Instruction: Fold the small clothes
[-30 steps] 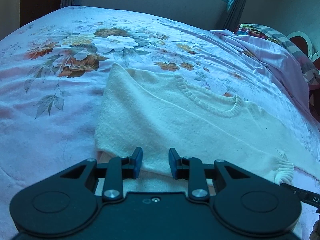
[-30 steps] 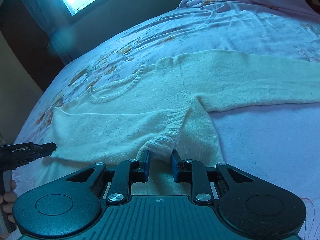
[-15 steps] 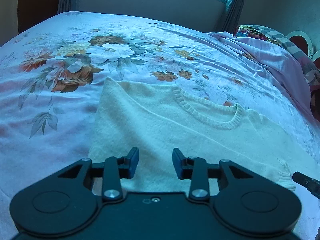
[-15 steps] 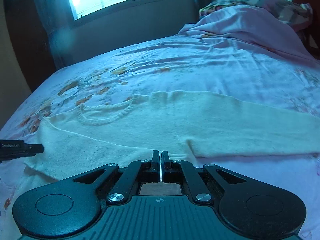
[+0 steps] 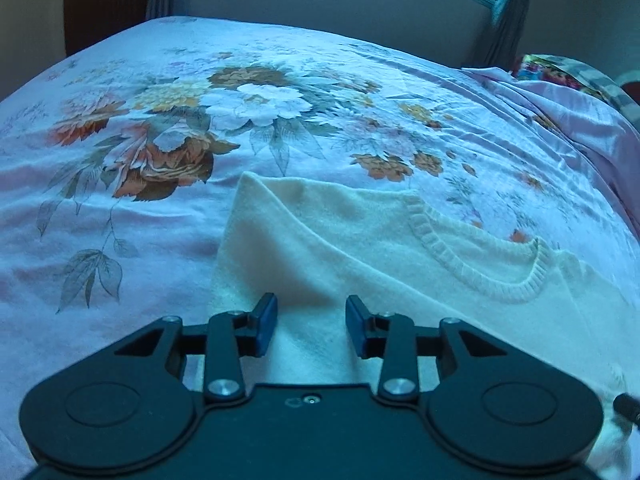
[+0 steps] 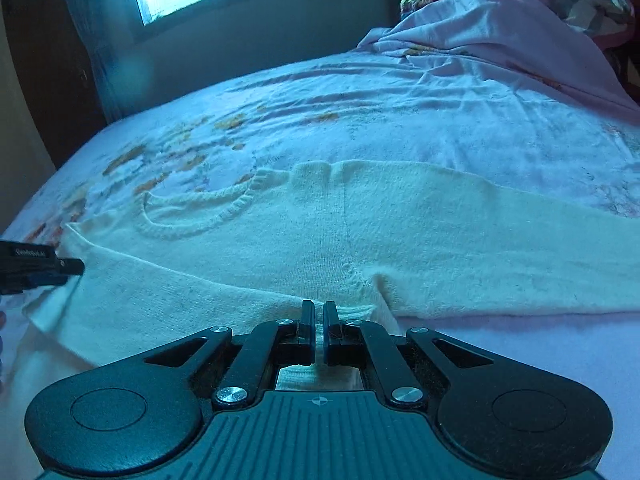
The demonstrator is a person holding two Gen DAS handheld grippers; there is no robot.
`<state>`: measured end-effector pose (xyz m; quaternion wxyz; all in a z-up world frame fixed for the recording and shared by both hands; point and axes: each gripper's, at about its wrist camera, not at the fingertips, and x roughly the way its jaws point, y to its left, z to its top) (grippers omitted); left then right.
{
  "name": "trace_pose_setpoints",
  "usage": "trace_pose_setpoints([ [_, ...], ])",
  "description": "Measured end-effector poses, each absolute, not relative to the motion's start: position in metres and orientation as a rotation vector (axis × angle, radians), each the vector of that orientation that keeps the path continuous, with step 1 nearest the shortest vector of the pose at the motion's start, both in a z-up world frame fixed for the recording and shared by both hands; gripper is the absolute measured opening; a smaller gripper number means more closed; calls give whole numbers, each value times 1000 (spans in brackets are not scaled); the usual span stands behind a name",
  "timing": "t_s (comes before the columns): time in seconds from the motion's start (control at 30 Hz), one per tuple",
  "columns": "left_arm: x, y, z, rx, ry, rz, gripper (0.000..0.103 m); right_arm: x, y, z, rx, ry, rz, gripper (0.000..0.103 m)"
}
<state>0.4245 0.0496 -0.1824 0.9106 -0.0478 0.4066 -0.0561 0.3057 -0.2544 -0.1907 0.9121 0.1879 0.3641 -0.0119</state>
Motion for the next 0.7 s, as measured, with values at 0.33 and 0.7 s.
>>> trace_pose_setpoints([
  [0.33, 362, 34, -183, -32, 833, -181, 38, 257, -265, -190, 497, 807, 36, 1],
  [0.7, 359, 35, -181, -39, 844, -179, 38, 265, -271, -195, 493, 780, 46, 45],
])
